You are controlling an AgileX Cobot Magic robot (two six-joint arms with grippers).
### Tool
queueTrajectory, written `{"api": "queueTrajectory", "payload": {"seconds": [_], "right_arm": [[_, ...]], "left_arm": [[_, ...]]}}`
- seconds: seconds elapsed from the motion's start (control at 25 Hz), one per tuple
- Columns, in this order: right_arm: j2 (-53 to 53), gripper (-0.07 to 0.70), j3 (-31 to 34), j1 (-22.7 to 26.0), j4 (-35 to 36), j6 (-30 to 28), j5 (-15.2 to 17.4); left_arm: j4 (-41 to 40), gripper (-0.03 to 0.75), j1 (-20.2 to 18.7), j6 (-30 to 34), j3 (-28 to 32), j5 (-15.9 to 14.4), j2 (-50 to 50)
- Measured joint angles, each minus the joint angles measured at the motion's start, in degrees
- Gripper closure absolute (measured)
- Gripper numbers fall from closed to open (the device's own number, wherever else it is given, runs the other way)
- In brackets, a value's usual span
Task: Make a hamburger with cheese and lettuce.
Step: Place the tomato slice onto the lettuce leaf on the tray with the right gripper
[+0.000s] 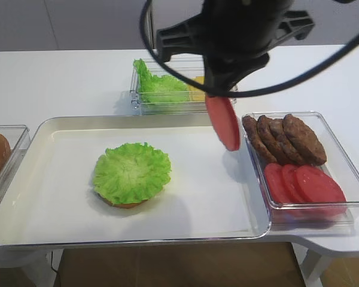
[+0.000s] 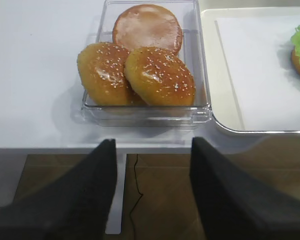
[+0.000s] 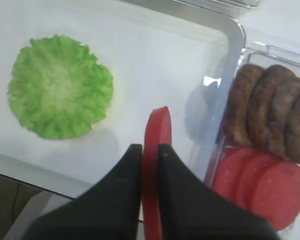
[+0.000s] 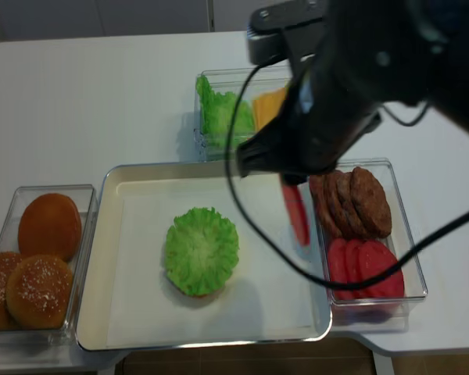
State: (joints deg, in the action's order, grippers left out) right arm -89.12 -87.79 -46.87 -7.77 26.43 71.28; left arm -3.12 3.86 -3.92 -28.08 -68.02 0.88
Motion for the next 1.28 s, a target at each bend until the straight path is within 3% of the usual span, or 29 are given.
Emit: {"api": "queueTrajectory", "payload": {"seconds": [0.28,0.52,1.28], "right_arm": [[-10.13,0.57,-8.86,-5.33,-2.61,0.2,0.05],[-17.47,0.57,-14.4,-7.01,-4.88,0.2,0.05],[-23.9,0.57,-15.54,-9.35,-8.42,0.2,-3.36]], "left_arm": [[0.0,0.361,0.0,0.0,0.0,0.0,0.0],[0.0,0.361,0.0,0.0,0.0,0.0,0.0],[0.0,0.361,0.0,0.0,0.0,0.0,0.0]]}}
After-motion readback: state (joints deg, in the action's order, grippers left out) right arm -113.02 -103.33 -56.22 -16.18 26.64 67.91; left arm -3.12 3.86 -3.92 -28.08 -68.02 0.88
